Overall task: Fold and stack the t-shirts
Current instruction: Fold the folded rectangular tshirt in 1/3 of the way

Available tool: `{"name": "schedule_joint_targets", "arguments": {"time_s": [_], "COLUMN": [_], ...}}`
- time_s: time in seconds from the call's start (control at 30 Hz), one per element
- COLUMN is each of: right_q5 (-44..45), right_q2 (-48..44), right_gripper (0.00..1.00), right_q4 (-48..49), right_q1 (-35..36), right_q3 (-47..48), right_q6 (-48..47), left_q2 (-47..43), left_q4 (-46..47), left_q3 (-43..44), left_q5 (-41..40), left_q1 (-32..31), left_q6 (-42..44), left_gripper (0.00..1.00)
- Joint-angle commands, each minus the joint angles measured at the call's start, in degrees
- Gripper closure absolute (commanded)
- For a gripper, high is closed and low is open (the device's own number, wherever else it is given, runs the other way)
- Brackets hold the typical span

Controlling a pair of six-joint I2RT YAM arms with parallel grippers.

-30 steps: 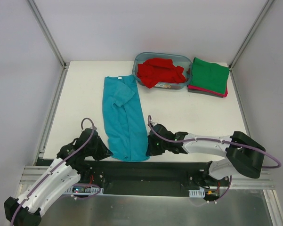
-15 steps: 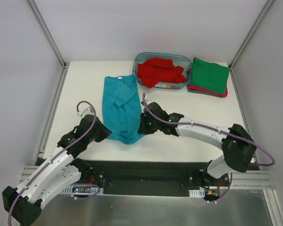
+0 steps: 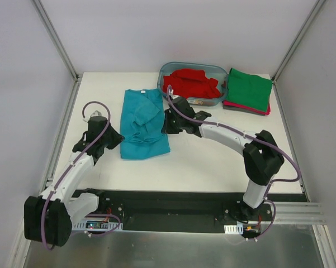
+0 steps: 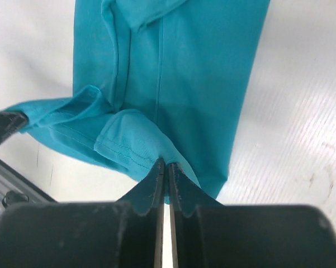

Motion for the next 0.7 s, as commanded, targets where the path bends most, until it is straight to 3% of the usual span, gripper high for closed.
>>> {"name": "schedule_joint_targets", "arguments": {"time_s": [0.0, 0.5, 0.67], "right_q5": [-1.6, -3.7, -3.0], "right_q2": [4.5, 14.5, 17.1], "right_gripper": [0.95, 0.93, 0.93], "right_q4": [-0.3, 0.8, 3.1], "right_q1": [-2.2, -6.5, -7.0], "right_q3": [6.4, 14.7, 15.4], "right_q6": [-1.6, -1.8, -0.7], "left_q2": [5.5, 22.5, 26.4], "left_q4": [6.6, 9.7, 9.7], "left_q3": [4.6, 13.2, 14.1], "left_q5": [5.6, 11.2, 8.7], "left_q1": [2.0, 8.0, 8.3], "left_q6": [3.7, 6.4, 6.1], "left_gripper": [1.0, 1.0, 1.0]}}
